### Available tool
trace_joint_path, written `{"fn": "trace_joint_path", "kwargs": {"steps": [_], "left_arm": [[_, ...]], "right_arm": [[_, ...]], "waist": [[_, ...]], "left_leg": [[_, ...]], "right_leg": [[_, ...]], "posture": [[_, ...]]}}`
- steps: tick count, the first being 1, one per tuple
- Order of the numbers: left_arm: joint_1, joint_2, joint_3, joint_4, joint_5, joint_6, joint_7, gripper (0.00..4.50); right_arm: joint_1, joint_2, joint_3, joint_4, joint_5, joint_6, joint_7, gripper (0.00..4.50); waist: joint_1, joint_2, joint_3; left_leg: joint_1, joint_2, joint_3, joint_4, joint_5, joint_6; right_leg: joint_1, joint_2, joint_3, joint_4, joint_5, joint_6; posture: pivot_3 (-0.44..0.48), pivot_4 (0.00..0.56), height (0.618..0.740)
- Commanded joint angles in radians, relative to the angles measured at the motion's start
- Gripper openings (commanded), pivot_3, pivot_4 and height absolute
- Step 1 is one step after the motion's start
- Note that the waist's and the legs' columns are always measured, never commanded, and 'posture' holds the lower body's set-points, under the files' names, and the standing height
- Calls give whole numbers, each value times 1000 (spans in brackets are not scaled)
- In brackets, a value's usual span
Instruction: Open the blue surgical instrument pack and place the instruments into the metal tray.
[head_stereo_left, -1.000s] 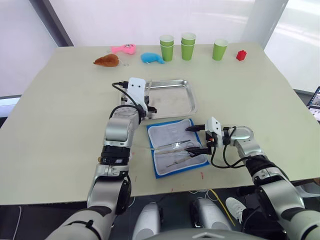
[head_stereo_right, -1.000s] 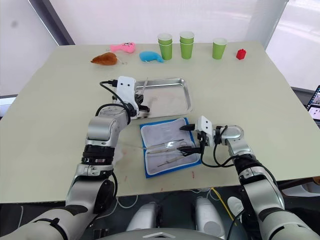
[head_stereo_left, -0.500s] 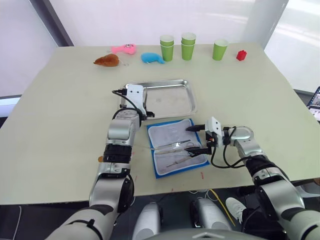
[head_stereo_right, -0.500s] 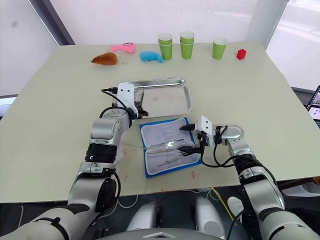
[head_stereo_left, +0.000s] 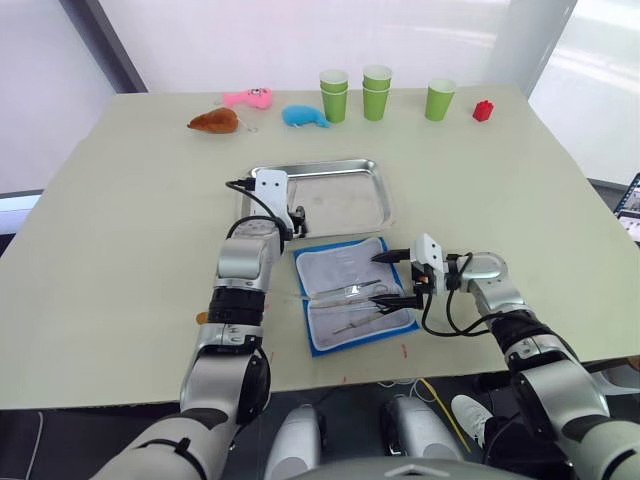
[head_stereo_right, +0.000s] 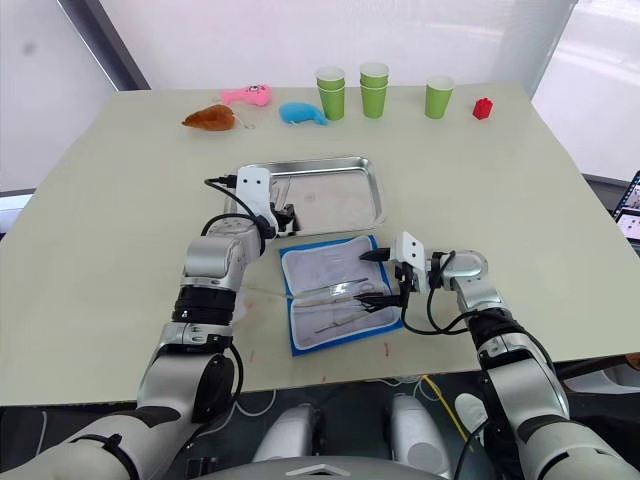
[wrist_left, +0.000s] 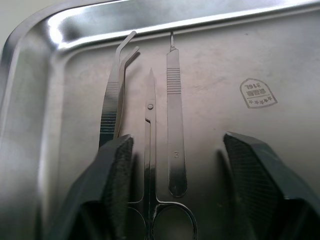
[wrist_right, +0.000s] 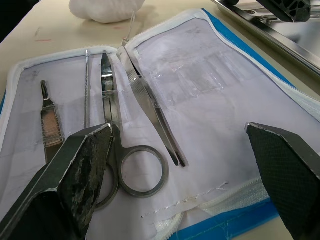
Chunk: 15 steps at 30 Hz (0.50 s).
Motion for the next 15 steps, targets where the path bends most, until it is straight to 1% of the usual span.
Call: {"fn": "trace_joint_path", "kwargs": {"steps": [1,3,7,12,13,15], "left_arm": [[-23,12,-3,-41,5,-55,-15,4364],[-23,18,-12,-54,4,-84,-36,4364],[-5,51,-56,-47,24,-280,-122,4364],[24,79,-67,-50,13,-400,-202,4364],[34,80,-70,-70,-4,-443,-244,4364],[64,87,-81,-129,-45,-459,-331,4364]], "right_arm": [[62,-3,58,93,-80,34,-20,4500],[62,-2,58,93,-80,34,-20,4500],[61,1,58,96,-80,34,-22,4500],[63,6,59,99,-81,33,-24,4500],[63,6,59,99,-81,33,-24,4500],[64,5,59,100,-80,33,-23,4500]], "waist": [[0,0,0],[0,0,0],[0,0,0],[0,0,0],[0,0,0],[0,0,0]], "left_leg": [[0,0,0,0,0,0],[0,0,0,0,0,0],[0,0,0,0,0,0],[0,0,0,0,0,-1],[0,0,0,0,0,-1],[0,0,0,0,0,-1]], "right_leg": [[0,0,0,0,0,0],[0,0,0,0,0,0],[0,0,0,0,0,0],[0,-1,0,0,0,0],[0,-1,0,0,0,0],[0,-1,0,0,0,0]], "posture": [[0,150,740],[0,150,740],[0,150,740],[0,150,740],[0,150,740],[0,150,740]]}}
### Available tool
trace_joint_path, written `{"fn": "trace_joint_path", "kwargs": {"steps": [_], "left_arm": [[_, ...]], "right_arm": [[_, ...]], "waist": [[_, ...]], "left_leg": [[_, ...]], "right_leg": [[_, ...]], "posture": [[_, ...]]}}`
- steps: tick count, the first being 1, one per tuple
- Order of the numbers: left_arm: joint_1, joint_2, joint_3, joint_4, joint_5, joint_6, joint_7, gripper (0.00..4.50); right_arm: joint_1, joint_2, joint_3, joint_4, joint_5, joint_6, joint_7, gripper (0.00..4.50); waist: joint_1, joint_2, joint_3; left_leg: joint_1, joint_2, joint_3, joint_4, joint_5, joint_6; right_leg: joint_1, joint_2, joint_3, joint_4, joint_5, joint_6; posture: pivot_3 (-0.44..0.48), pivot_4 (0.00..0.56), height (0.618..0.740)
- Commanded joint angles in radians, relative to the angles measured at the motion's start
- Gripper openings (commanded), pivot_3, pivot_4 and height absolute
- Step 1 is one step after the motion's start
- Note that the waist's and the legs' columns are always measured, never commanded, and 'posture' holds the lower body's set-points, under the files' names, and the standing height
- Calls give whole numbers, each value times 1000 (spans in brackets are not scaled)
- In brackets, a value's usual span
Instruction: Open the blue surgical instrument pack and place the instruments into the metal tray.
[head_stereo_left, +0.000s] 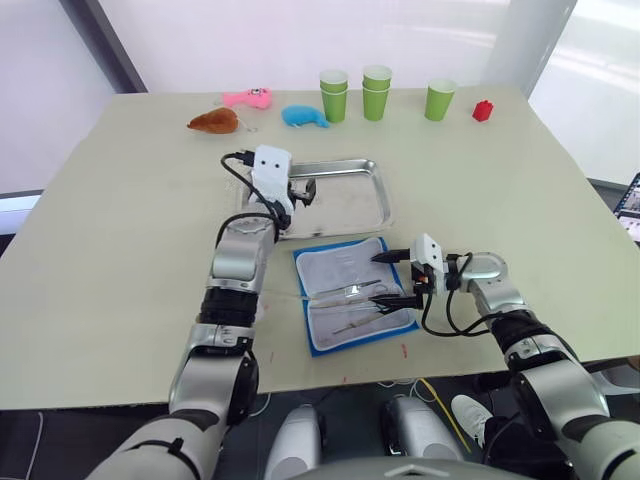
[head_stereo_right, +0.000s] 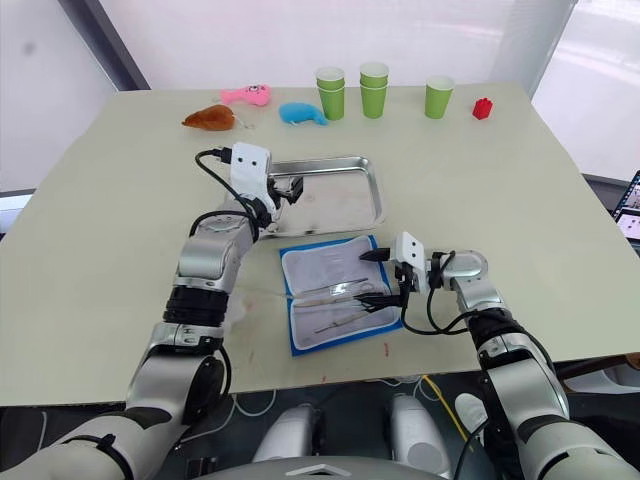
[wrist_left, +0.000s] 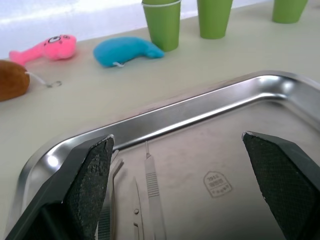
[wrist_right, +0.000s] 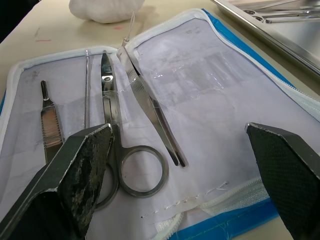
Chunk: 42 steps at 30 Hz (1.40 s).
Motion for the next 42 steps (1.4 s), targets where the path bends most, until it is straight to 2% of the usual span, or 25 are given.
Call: {"fn": "trace_joint_path", "kwargs": {"steps": [1,8,16,19,22,32,42], "left_arm": [[41,23,-25,-148,-72,-63,-165,4364],[216,152,-62,-380,-263,24,-533,4364],[350,411,-40,-480,-356,-31,-885,4364],[405,525,-6,-501,-375,-81,-1027,4364],[464,621,57,-526,-446,-106,-1158,4364],[551,800,205,-535,-520,-97,-1301,4364],[601,824,255,-530,-533,-115,-1332,4364]], "right_arm": [[64,3,60,101,-81,33,-22,4500],[55,3,57,109,-81,32,-25,4500],[56,11,60,111,-82,28,-25,4500],[63,12,62,111,-83,23,-23,4500],[64,11,62,112,-83,21,-21,4500],[52,9,57,132,-82,8,-20,4500],[51,10,57,142,-82,3,-14,4500]], "waist": [[0,0,0],[-2,1,0],[-1,2,0],[-5,2,1],[-1,4,2],[1,3,3],[1,3,4]], "left_leg": [[0,0,0,0,0,0],[0,0,1,0,0,0],[0,1,1,0,0,1],[1,2,1,-1,0,1],[1,4,2,-3,0,1],[1,12,5,-4,0,1],[3,13,7,-4,0,1]], "right_leg": [[0,0,0,0,0,0],[0,1,1,0,0,0],[0,2,1,-1,-1,-1],[-1,1,2,-1,-3,-3],[-2,1,1,-1,-3,-5],[-3,1,2,-2,-5,-8],[-3,0,4,-2,-5,-9]], "posture": [[0,150,740],[0,150,740],[0,150,740],[0,150,740],[0,150,740],[0,150,740],[0,150,740]]}}
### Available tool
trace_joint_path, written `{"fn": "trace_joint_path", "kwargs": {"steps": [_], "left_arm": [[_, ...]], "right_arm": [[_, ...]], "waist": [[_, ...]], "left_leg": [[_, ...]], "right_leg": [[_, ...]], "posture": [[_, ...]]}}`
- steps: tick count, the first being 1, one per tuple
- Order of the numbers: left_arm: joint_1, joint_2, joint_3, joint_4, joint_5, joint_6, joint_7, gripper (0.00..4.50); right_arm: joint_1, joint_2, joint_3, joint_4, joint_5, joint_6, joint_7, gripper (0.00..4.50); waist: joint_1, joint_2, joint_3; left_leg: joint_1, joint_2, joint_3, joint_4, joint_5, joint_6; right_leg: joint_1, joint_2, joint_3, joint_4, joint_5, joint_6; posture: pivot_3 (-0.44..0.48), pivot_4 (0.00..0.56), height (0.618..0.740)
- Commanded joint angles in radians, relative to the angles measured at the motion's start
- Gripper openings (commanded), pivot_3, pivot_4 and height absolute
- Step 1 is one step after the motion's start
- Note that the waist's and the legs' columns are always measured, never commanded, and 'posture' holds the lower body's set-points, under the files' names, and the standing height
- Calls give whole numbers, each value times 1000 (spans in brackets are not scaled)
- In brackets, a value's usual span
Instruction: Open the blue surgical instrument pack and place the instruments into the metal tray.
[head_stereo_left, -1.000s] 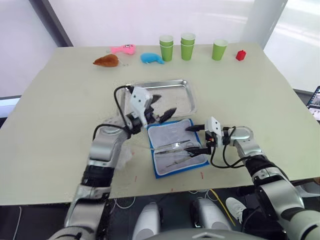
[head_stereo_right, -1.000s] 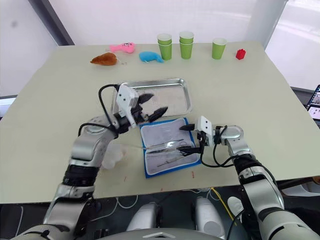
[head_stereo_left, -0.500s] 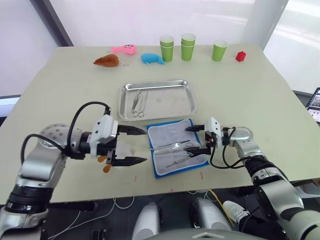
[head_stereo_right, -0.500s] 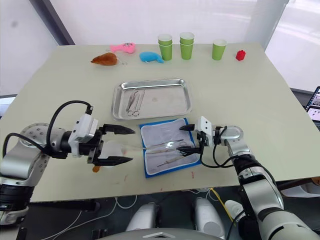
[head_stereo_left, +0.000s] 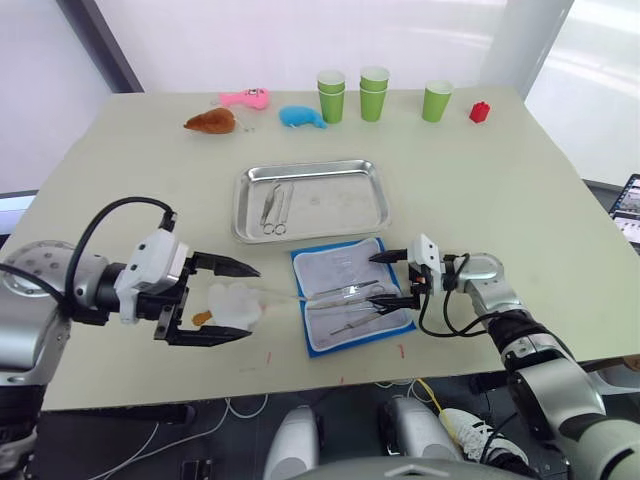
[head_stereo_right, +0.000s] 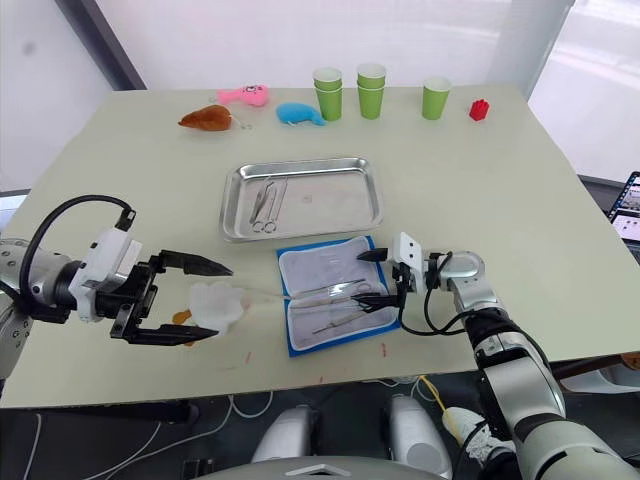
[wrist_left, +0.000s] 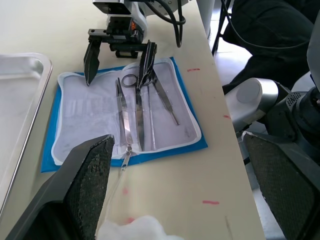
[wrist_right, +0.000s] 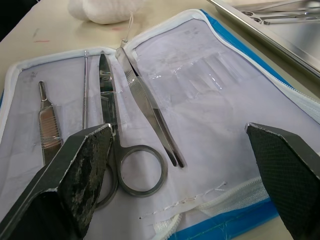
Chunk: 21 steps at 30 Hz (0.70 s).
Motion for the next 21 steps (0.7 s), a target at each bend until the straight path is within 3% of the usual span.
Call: {"fn": "trace_joint_path", "kwargs": {"steps": [1,7,15,18,21], "left_arm": [[8,12,28,-28,-18,-15,-21,4364],[6,-52,-40,-46,26,-26,59,4364],[-64,-220,-202,-4,184,-92,250,4364],[-85,-254,-235,23,230,-104,294,3680],[-111,-277,-270,51,259,-112,312,2418]], "right_arm": [[61,-7,57,106,-82,32,-9,4500],[62,-8,58,105,-82,34,-9,4500],[65,-4,60,96,-81,40,-10,4500],[65,-4,59,95,-81,42,-11,4500],[67,-7,59,93,-81,42,-9,4500]], "waist": [[1,0,0],[1,0,0],[2,-1,-1],[1,-2,-1],[2,-2,-1]], "left_leg": [[0,0,0,0,0,0],[1,0,1,-1,0,0],[2,0,2,-2,0,0],[2,0,3,-2,0,0],[2,0,3,-2,0,0]], "right_leg": [[0,0,0,0,0,0],[0,0,1,0,0,0],[0,0,2,0,0,0],[1,0,3,0,0,0],[0,1,3,0,0,0]], "posture": [[0,150,740],[0,150,740],[0,150,740],[0,150,740],[0,150,740]]}}
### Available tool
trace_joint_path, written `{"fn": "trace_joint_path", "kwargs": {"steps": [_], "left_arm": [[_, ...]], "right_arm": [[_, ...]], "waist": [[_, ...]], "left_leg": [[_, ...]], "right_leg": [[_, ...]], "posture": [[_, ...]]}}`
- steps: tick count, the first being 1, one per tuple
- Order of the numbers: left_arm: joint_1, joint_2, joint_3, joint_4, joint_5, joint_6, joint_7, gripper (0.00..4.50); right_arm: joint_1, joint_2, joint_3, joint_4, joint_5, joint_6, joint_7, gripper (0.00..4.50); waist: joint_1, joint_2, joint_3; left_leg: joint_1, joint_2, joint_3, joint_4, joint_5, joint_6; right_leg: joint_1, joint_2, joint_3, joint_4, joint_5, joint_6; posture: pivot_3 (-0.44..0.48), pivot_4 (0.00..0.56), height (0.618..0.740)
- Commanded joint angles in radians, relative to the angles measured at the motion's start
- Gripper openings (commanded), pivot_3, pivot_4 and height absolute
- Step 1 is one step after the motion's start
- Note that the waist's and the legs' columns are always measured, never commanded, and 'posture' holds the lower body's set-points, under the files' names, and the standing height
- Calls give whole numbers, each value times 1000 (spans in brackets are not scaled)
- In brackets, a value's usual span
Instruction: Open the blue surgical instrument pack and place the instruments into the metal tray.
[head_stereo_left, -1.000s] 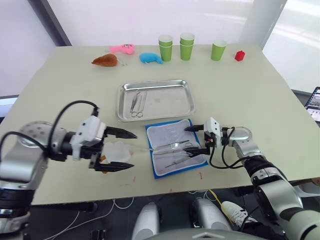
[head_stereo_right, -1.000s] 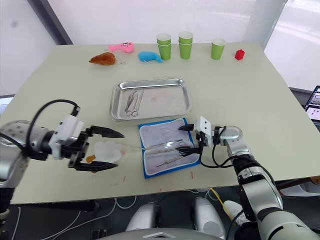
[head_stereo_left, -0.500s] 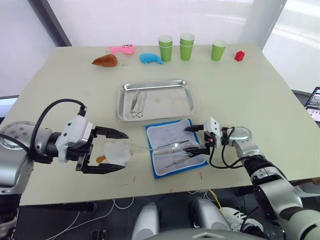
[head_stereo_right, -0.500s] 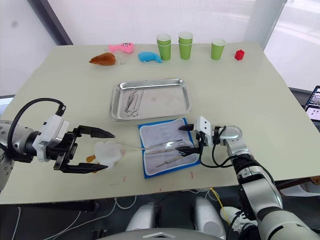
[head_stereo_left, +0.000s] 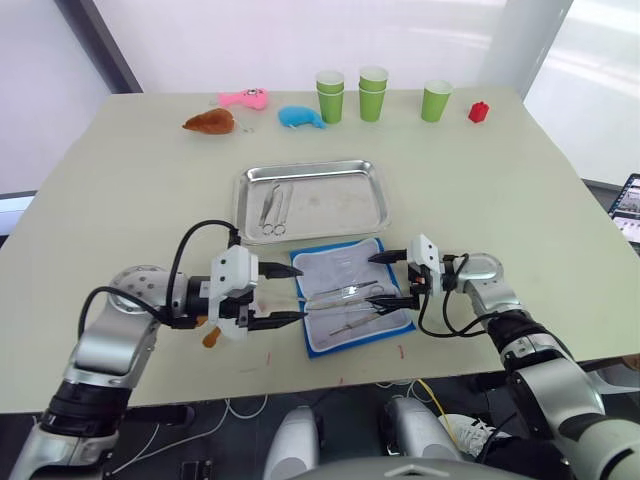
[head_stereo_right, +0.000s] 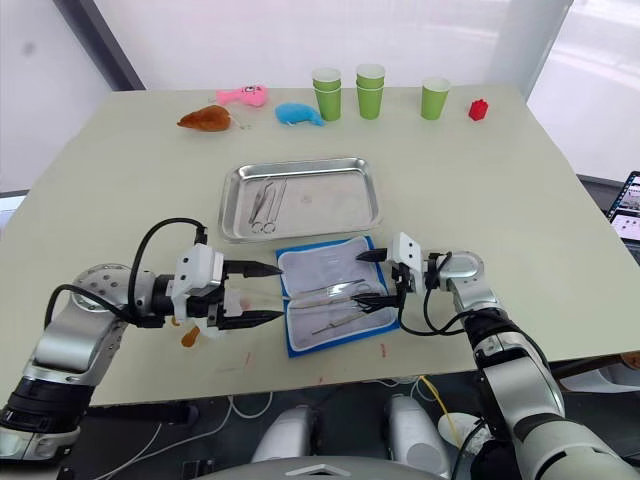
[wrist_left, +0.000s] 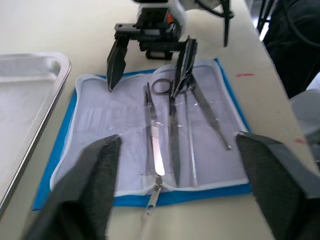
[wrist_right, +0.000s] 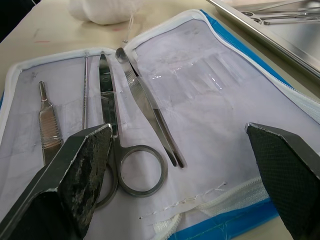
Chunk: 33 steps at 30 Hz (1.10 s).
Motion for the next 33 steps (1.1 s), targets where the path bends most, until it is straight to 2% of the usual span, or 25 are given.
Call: {"fn": "trace_joint_path", "kwargs": {"steps": [1,10,20,33], "left_arm": [[-44,-22,-35,24,40,-30,31,2030],[-153,-121,-150,184,143,-112,60,2030],[-246,-203,-221,375,237,-234,80,2030],[-220,-204,-230,376,224,-228,29,2030]], "right_arm": [[67,-10,58,92,-81,43,-10,4500],[63,-13,57,92,-81,45,-12,4500],[66,-13,56,87,-80,46,-15,4500],[78,-17,52,74,-77,47,-23,4500]], "waist": [[2,0,0],[2,0,-1],[2,-2,-1],[3,-1,-2]], "left_leg": [[0,0,0,0,0,0],[1,-1,2,0,0,0],[1,-1,3,0,0,0],[1,-1,2,0,0,0]], "right_leg": [[0,0,0,0,0,0],[1,4,-2,0,0,0],[1,5,-3,0,2,3],[1,5,-4,0,2,3]], "posture": [[0,150,740],[0,150,740],[0,150,740],[0,150,740]]}}
